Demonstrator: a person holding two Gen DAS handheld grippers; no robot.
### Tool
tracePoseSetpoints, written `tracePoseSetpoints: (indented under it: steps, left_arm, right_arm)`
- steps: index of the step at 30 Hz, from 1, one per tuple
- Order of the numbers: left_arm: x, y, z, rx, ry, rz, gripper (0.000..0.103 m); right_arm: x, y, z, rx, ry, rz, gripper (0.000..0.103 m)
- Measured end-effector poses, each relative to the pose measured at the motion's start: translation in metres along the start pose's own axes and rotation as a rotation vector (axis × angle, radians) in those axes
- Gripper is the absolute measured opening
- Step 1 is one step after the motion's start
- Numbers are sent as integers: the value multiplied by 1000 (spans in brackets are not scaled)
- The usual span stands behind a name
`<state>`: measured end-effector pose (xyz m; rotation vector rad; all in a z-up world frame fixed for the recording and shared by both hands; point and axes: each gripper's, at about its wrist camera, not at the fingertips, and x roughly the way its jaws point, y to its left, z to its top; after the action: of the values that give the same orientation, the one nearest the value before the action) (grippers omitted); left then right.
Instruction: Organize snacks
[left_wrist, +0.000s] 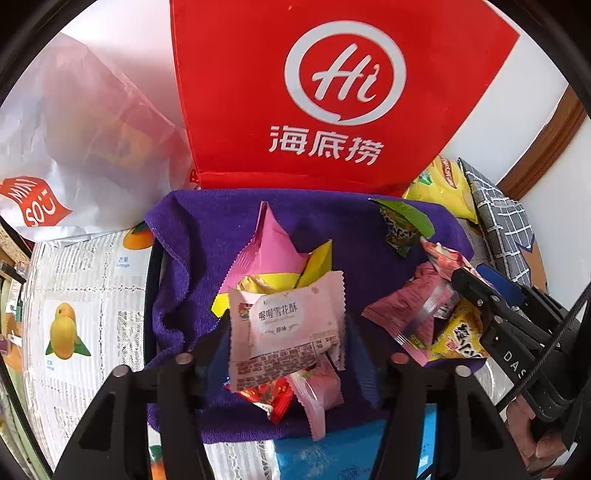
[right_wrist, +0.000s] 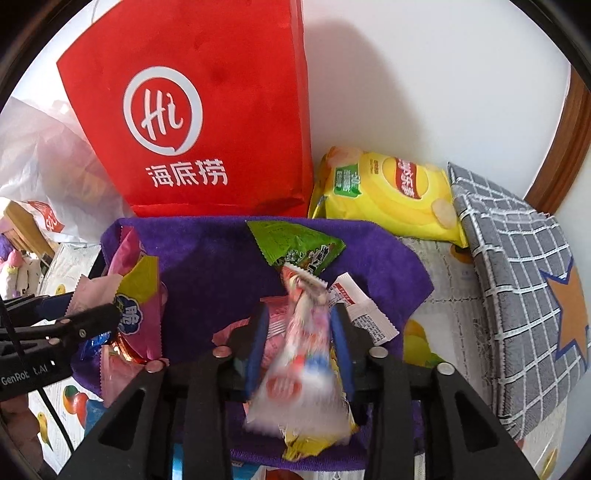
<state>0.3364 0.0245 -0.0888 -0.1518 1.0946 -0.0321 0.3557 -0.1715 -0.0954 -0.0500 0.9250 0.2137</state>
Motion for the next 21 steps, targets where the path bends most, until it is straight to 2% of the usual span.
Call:
tracePoseSetpoints:
  steps: [1, 6, 7, 9, 11, 15, 21]
  left_arm:
    - [-5, -1, 0, 1, -10, -2, 60]
    - [-42, -4, -3, 17, -98, -9, 73]
    - [-52, -6, -4, 25, -123, -7, 74]
    - [-67, -9, -7, 28, -162, -1, 82]
    - [-79, -11, -13, 27, -190, -1, 85]
    - [-96, -11, -29, 35, -187, -15, 85]
    - [-131, -13, -69, 34, -236, -10, 87]
  right_arm:
    - [-6, 1, 0, -6, -12, -2, 40]
    - [-46, 2, -1, 24, -101, 15, 65]
    - [-53, 2, -2, 37, -112, 22, 66]
    - [-66, 2, -6, 50, -116, 41, 67]
    - [-79, 6, -10, 33, -112, 44, 67]
    - [-114, 12, -27, 15, -145, -2, 70]
    - [-156, 19, -59, -2, -158, -9, 71]
